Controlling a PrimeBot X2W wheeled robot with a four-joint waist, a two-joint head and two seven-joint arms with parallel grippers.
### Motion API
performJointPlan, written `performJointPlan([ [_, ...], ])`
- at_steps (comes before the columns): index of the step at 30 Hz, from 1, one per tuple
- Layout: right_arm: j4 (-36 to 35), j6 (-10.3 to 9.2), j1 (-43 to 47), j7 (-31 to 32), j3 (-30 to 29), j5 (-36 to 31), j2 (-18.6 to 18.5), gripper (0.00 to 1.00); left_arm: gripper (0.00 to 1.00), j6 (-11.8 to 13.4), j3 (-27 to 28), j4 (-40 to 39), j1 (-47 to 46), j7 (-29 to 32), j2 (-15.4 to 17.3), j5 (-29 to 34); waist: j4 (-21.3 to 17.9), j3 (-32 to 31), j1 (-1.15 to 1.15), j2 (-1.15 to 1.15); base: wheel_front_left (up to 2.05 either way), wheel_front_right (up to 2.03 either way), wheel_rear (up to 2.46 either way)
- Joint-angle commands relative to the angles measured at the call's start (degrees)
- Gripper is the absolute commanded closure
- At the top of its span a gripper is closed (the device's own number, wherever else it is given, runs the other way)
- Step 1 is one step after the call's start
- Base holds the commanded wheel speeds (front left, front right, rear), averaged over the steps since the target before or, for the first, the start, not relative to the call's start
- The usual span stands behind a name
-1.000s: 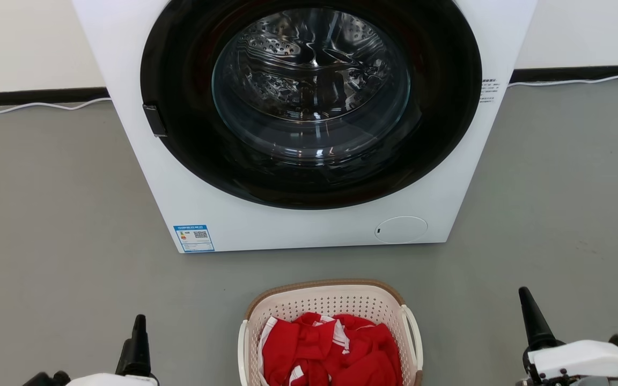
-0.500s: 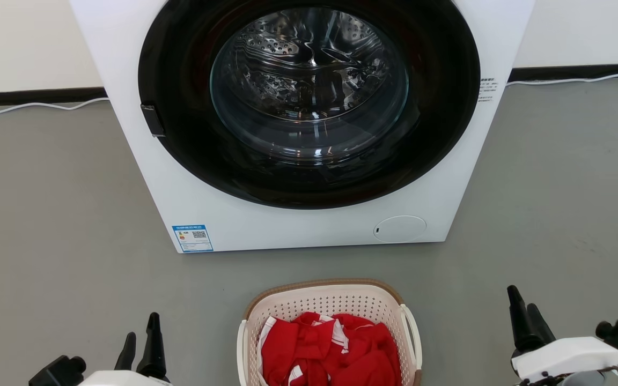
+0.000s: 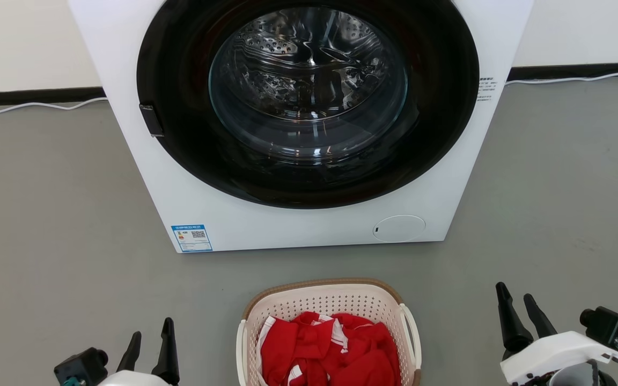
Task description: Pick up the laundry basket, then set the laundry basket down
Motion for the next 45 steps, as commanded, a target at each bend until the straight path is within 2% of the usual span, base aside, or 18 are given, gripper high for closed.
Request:
performJointPlan([
  [1, -1.0, 0.13, -2.9, -1.0, 0.9, -1.4, -1.2, 0.00, 0.00, 0.6, 0.9, -1.0, -3.3, -0.8, 0.8, 1.8, 0.0, 0.0, 0.00, 0.00, 0.00, 0.00, 0.00],
  [18, 1.5, 0.16, -5.1, -4.1, 3.2, -13.2, -2.4, 0.00, 0.00, 1.8, -1.8, 0.6, -4.5, -3.8, 1.5, 14.9, -0.2, 0.4, 0.00, 0.00, 0.00, 0.00, 0.00],
  [45, 5.8, 0.20, -9.1, -8.4, 9.9, -26.5, -5.5, 0.00, 0.00, 0.8, -6.6, 1.5, -6.0, -8.1, 2.0, 32.9, -0.2, 0.5, 0.00, 0.00, 0.00, 0.00, 0.00],
])
